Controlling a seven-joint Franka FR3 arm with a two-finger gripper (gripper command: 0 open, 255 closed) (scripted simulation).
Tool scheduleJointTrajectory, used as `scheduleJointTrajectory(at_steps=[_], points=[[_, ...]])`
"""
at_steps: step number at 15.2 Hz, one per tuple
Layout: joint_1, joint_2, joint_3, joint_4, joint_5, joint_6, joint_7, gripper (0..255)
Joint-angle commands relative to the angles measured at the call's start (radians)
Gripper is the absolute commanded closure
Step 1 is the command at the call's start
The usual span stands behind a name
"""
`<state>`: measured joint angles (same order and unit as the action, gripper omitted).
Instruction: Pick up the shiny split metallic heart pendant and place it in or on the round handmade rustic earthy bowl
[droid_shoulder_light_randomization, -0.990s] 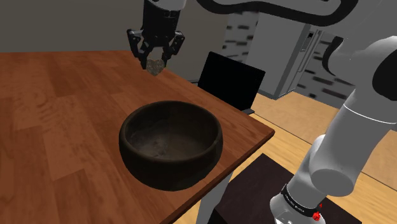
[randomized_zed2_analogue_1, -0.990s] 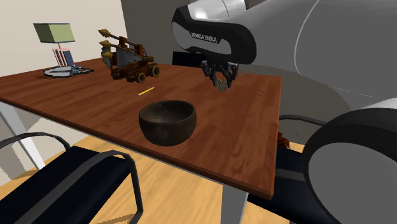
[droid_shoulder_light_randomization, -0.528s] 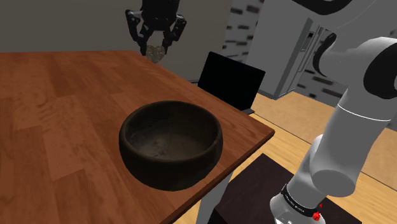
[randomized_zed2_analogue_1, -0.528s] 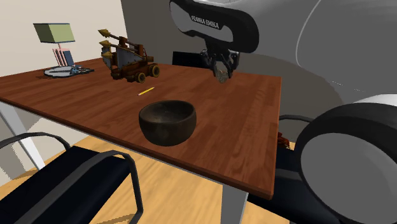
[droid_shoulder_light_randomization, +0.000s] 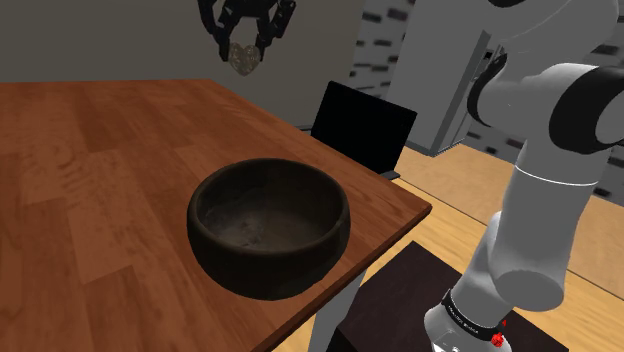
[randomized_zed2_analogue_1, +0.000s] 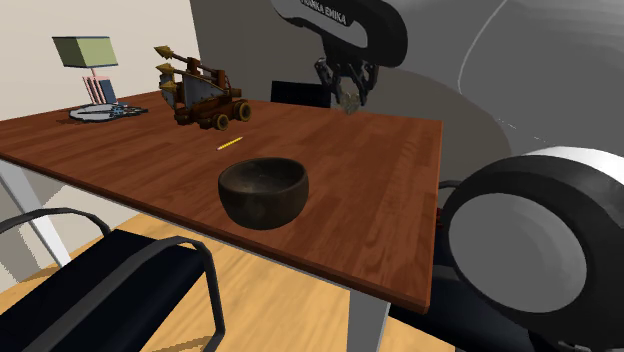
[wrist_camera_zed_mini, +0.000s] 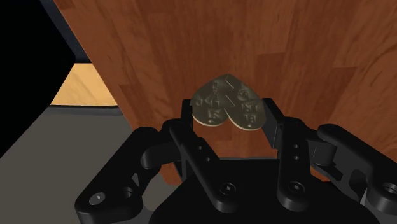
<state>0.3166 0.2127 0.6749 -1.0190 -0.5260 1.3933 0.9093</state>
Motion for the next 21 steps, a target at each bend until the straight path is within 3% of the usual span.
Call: scheduleJointTrajectory(at_steps=[1, 11, 19, 21], points=[[0.016, -0.006, 0.007, 0.008, -0.004, -0.022, 0.016, 255], [0.119, -0.111, 0.092, -0.079, 0.020, -0.106, 0.206, 255], [0.301, -0.052, 0.188, 0.012, -0.074, -0.253, 0.393, 255], [0.258, -0.099, 0.178, -0.069, -0.020, -0.199, 0.393, 255]])
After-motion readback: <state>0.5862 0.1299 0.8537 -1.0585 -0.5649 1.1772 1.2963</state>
